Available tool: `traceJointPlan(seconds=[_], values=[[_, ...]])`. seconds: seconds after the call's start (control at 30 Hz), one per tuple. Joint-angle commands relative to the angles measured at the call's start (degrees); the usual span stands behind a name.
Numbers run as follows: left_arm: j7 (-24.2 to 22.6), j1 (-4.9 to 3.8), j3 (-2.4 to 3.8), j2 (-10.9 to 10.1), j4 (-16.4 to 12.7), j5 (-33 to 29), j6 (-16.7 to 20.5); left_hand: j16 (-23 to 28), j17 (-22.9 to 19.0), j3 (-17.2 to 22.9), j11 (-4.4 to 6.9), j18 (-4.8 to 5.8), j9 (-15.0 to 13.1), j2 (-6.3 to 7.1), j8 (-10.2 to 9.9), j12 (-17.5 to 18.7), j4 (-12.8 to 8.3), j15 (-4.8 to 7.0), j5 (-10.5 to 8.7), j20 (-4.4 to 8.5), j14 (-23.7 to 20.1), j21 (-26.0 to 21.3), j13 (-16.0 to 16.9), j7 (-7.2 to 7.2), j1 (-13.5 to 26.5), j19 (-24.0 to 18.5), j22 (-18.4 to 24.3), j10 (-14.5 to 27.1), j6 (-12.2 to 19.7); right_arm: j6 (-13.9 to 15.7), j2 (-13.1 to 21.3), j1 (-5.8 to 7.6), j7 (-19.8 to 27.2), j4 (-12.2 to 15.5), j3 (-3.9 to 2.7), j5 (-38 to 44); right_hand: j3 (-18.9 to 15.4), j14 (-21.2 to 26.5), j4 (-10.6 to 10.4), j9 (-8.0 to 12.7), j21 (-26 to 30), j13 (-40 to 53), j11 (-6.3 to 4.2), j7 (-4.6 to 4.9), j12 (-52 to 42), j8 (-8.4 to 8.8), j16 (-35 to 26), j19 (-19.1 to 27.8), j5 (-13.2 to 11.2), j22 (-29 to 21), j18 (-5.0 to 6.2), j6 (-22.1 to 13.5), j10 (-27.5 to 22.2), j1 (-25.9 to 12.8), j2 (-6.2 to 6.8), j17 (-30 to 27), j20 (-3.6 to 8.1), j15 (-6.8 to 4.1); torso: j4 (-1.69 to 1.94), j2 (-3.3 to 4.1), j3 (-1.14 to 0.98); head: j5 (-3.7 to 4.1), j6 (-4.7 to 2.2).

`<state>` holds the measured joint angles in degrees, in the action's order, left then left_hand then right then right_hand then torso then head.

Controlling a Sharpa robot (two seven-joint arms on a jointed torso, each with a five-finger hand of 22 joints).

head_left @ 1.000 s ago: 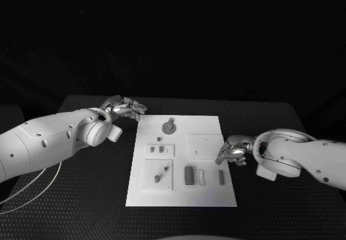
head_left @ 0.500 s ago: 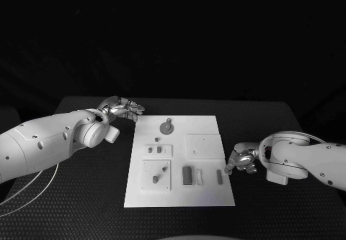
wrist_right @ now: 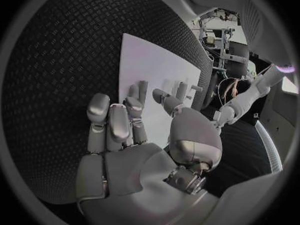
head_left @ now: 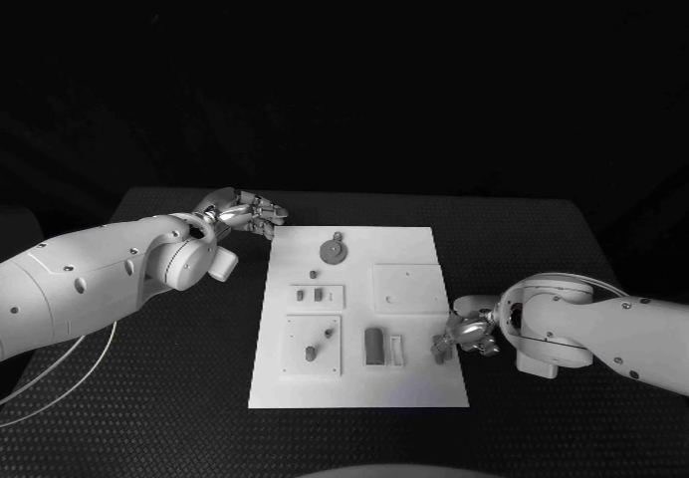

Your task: Assemble the parts on the task board

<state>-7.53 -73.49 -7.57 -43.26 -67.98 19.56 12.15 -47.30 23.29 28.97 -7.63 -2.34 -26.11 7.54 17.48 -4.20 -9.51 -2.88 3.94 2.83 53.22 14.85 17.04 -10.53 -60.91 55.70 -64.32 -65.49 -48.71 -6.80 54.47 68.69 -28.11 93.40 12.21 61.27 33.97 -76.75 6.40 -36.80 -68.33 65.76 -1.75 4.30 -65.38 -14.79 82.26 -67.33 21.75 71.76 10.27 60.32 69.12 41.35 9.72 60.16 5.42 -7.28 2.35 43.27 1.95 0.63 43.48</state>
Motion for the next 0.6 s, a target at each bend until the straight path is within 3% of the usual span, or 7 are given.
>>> traceJointPlan(seconds=[0.03, 0.43, 0.6], values=[[-0.5, -0.16, 0.02, 0.1, -0.1, -0.1, -0.8, 0.4, 0.1, 0.0, 0.16, -0.89, 0.1, 0.05, 0.3, 0.1, 0.5, -0.36, -0.10, -0.37, -0.1, -0.2, 0.1, -0.01, 0.3, 0.2, -0.1, 0.3, 0.2, 0.6, -0.6, -0.57, -0.1, -0.1, 0.08, 2.2, 0.3, 0.2, -0.7, 0.1, 0.4, 0.0, 0.08, 0.41, 0.1, 0.48, 0.2, -0.5, -0.2, 0.0, 4.73, 0.0, 0.1, 0.0, 0.77, 0.0, 0.02, -0.40, -0.12, -0.02, 0.07, -0.04, 0.13], [-0.5, -0.16, 0.02, 0.0, -0.2, -0.1, -0.9, 0.4, 0.1, 0.0, 0.16, -0.89, 0.1, 0.03, 0.3, 0.1, 0.5, -0.37, -0.10, -0.37, -0.1, -0.2, 0.1, -0.01, 0.3, 0.2, -0.1, 0.3, 0.3, 2.1, -3.6, -2.26, -1.6, -1.3, 0.10, 12.9, 0.8, 0.2, -1.6, 0.1, 0.3, 0.0, 0.10, 0.43, 0.0, 0.48, 0.2, -0.5, -0.3, 0.0, 4.73, 0.0, 0.0, 0.4, 0.83, -0.1, 0.19, -0.38, -0.06, 0.00, 0.00, -0.19, 0.40], [-0.4, -0.16, 0.02, -0.1, -0.2, -0.1, -1.0, 0.4, 0.1, 0.0, 0.16, -0.89, 0.1, 0.02, 0.3, 0.1, 0.5, -0.37, -0.10, -0.37, -0.1, -0.2, 0.1, -0.01, 0.4, 0.2, -0.1, 0.3, 0.3, 2.9, -5.3, -3.28, -2.5, -1.7, 0.14, 17.8, -0.3, 0.3, 1.0, -0.1, 0.2, 0.2, 0.10, 0.48, -0.1, 0.37, 0.4, -0.4, -0.4, 0.3, 4.73, -0.1, 0.0, 1.7, -1.62, -0.1, 0.29, -0.34, -0.10, -0.02, 0.06, -0.20, 0.45]])
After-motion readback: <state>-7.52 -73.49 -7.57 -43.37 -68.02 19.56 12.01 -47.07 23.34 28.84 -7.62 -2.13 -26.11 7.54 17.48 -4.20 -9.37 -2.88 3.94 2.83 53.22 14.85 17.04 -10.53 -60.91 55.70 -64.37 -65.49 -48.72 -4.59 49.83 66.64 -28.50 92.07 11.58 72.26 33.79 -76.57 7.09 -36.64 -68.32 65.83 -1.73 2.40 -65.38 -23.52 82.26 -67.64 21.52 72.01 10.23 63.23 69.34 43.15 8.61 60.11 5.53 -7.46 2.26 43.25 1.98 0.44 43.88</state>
